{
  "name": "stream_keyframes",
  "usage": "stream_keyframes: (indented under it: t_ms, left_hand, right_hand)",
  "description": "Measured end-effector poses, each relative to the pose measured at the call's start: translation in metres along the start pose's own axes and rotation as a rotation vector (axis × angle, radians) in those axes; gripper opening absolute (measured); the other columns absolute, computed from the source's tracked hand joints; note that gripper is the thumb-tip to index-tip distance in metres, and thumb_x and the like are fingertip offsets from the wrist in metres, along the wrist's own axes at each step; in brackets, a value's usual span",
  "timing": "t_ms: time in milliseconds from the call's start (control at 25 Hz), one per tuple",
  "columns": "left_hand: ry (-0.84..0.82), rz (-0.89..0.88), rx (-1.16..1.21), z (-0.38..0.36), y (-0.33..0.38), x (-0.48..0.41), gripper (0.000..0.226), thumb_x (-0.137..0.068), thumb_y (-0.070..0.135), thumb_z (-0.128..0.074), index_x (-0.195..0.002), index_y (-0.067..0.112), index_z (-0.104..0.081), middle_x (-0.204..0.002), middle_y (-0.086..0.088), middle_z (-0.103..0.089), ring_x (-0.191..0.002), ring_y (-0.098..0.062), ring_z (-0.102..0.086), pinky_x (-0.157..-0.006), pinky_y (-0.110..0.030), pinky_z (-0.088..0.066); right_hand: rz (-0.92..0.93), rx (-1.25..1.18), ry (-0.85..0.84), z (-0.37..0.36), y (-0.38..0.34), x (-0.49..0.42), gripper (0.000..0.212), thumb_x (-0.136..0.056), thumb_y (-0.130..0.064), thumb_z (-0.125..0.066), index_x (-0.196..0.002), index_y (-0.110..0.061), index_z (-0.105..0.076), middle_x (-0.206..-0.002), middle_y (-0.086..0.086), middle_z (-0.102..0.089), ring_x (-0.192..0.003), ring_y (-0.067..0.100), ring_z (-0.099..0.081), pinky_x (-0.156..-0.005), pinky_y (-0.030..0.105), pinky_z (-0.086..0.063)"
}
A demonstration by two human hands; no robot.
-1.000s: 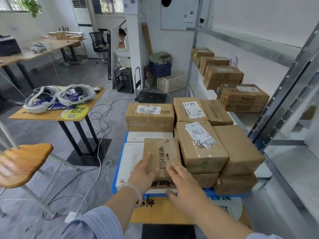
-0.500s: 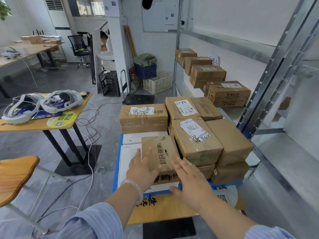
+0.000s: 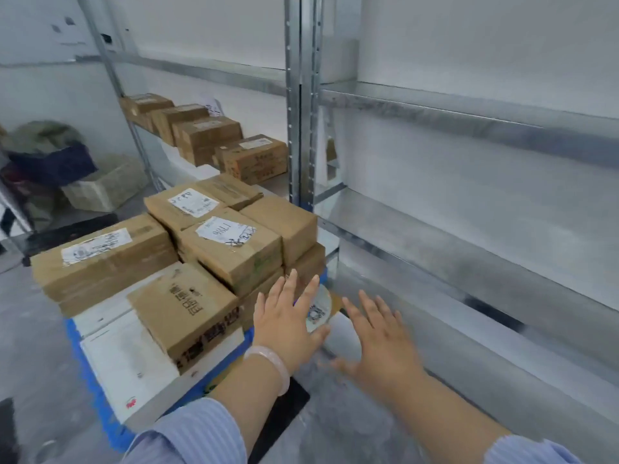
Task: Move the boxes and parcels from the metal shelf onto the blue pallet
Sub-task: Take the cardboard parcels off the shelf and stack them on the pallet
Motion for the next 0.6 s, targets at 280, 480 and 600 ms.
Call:
stream_keyframes:
  t_ms: [280, 480, 600]
  left_hand:
    - [-0.057, -0.380, 0.038, -0.014, 0.200, -0.003, 0.088, -0.082, 0.074, -0.037, -0.146, 0.045, 0.017, -0.161, 0.001, 0.009, -0.147, -0.024, 0.004, -0.116, -0.050, -0.001]
    - [-0.118, -0.586, 0.114, -0.025, 0.360, 0.037, 0.085, -0.084, 0.075, -0.032, -0.141, 0.048, 0.025, -0.159, 0.003, 0.020, -0.147, -0.025, 0.010, -0.115, -0.051, 0.002]
    - [-0.179, -0.726, 0.167, -0.033, 0.474, 0.079, 0.084, -0.084, 0.075, -0.033, -0.144, 0.048, 0.020, -0.159, 0.004, 0.021, -0.146, -0.023, 0.013, -0.115, -0.050, 0.006]
  right_hand:
    - [-0.376, 0.076, 0.091, 0.060, 0.141, 0.125, 0.102, -0.073, -0.083, -0.036, -0.147, -0.040, 0.020, -0.158, -0.004, 0.023, -0.144, 0.019, 0.022, -0.115, 0.044, 0.013]
    - [-0.572, 0.116, 0.139, 0.103, 0.242, 0.241, 0.103, -0.072, -0.083, -0.035, -0.145, -0.040, 0.023, -0.156, -0.005, 0.029, -0.143, 0.019, 0.025, -0.114, 0.043, 0.015]
    - [-0.748, 0.156, 0.185, 0.134, 0.314, 0.333, 0.104, -0.074, -0.083, -0.037, -0.147, -0.038, 0.021, -0.158, -0.002, 0.023, -0.145, 0.020, 0.019, -0.116, 0.045, 0.010]
Point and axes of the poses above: each hand's wrist, its own x-axis away from the middle knuckle, its own z-axis out of the back of the hand, y = z × x, the point moved 2 cm from there along -x, towards the middle knuckle
